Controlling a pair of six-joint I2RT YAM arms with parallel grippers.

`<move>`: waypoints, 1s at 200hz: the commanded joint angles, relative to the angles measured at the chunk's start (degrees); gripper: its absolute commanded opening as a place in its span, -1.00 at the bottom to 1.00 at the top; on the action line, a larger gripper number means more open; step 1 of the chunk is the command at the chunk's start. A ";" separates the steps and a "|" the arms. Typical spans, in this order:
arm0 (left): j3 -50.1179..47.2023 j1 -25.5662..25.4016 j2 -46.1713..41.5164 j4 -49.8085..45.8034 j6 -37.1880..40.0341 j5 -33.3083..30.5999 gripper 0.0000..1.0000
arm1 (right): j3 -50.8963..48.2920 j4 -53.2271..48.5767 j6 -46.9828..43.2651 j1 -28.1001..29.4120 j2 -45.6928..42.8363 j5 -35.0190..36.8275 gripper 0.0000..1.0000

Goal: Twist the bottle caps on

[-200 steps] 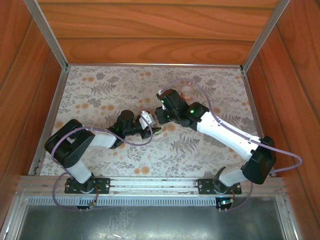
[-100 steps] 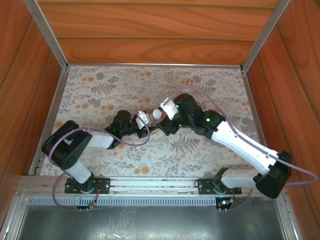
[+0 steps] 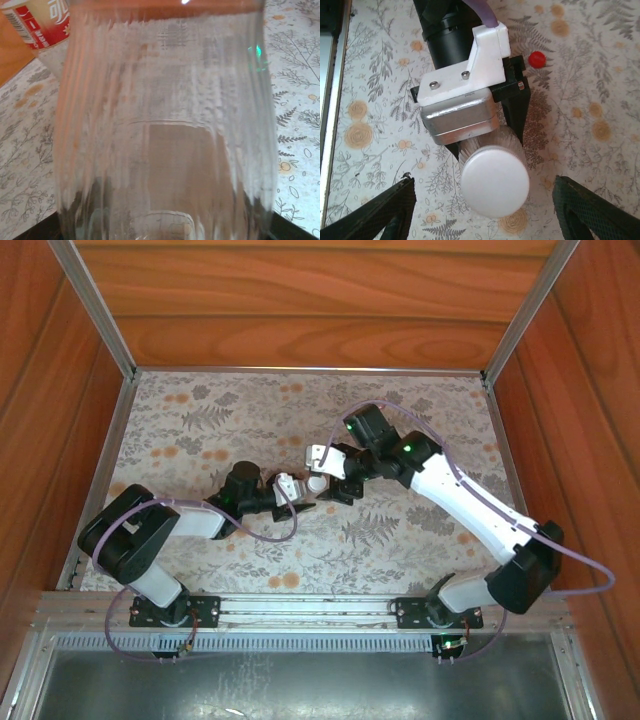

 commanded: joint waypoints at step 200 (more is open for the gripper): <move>1.85 -0.01 -1.74 -5.64 -0.89 -6.04 0.13 | 5.39 -6.80 2.11 0.27 7.01 -1.58 -0.26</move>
